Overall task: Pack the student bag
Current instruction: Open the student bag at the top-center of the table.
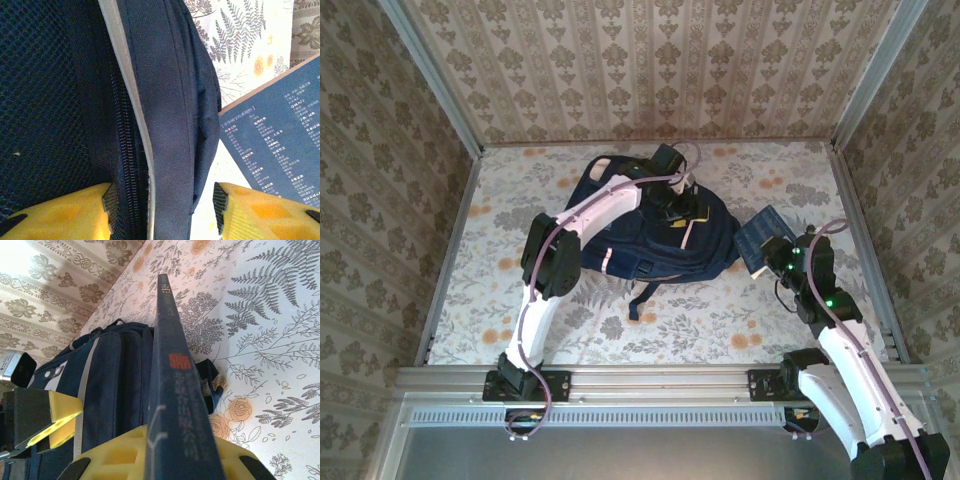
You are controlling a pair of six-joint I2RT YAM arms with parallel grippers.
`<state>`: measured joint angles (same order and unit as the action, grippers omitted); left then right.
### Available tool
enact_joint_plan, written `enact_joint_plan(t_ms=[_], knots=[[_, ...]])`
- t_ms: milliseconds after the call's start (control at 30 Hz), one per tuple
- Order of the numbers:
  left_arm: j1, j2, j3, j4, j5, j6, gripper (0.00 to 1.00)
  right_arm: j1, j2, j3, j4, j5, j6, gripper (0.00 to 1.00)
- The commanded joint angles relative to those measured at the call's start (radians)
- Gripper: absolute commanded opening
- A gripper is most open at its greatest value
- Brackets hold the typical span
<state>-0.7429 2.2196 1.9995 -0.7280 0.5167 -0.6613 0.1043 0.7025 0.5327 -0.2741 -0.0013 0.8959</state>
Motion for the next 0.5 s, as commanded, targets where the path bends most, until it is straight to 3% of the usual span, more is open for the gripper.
enact_joint_plan(t_ms=[0, 267, 467], knots=[[-0.015, 0.026, 0.044, -0.054, -0.015, 0.049, 0.49, -0.004, 0.012, 0.006, 0.068, -0.038, 0.007, 0.0], [-0.025, 0.05, 0.074, -0.062, -0.086, 0.09, 0.38, -0.003, -0.002, 0.006, 0.056, -0.064, 0.029, 0.0], [-0.046, 0.128, 0.189, -0.151, -0.124, 0.158, 0.31, -0.003, -0.036, 0.025, 0.009, -0.049, 0.012, 0.0]])
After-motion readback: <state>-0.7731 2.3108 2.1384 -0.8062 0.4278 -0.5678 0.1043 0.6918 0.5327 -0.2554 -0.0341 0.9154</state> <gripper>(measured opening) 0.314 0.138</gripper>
